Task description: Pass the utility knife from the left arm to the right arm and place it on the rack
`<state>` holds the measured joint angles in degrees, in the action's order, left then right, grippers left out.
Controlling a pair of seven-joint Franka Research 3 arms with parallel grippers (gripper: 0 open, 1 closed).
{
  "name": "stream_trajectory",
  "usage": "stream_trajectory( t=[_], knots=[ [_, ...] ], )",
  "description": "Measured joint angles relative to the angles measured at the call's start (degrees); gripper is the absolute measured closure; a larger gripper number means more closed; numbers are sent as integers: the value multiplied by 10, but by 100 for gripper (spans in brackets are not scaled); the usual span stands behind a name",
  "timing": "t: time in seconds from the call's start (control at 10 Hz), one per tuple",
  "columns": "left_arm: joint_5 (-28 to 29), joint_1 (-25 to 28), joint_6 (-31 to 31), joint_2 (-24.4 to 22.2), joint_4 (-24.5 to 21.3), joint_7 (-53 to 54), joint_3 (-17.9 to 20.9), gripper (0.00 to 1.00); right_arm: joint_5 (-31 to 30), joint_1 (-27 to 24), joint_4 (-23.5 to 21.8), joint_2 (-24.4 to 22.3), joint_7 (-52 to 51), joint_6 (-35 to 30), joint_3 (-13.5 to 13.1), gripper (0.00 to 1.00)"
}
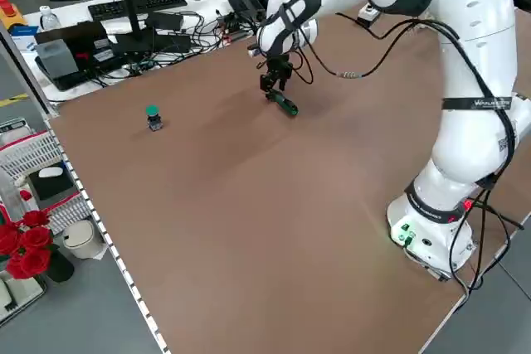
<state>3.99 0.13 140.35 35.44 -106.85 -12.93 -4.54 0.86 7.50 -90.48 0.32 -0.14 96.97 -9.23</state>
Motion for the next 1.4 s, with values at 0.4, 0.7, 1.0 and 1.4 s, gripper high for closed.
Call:
stream_trajectory(
  t=[0.4, 0.7, 1.0, 1.4],
  knots=[
    [0, 0, 1, 2, -2, 0, 0, 41, 0, 3, 0, 0, 0, -2, 2, 0],
    [1, 0, 3, 3, -2, 0, 0, 50, 0, 6, 0, 0, 0, -2, 3, 0],
    [1, 0, 4, 2, -1, 0, -1, 66, 0, 7, -1, 0, 0, -2, 3, 0],
    [1, 2, 7, -1, 6, -18, 1, 66, 0, 7, -1, 0, 0, -19, 3, 0]
  ],
)
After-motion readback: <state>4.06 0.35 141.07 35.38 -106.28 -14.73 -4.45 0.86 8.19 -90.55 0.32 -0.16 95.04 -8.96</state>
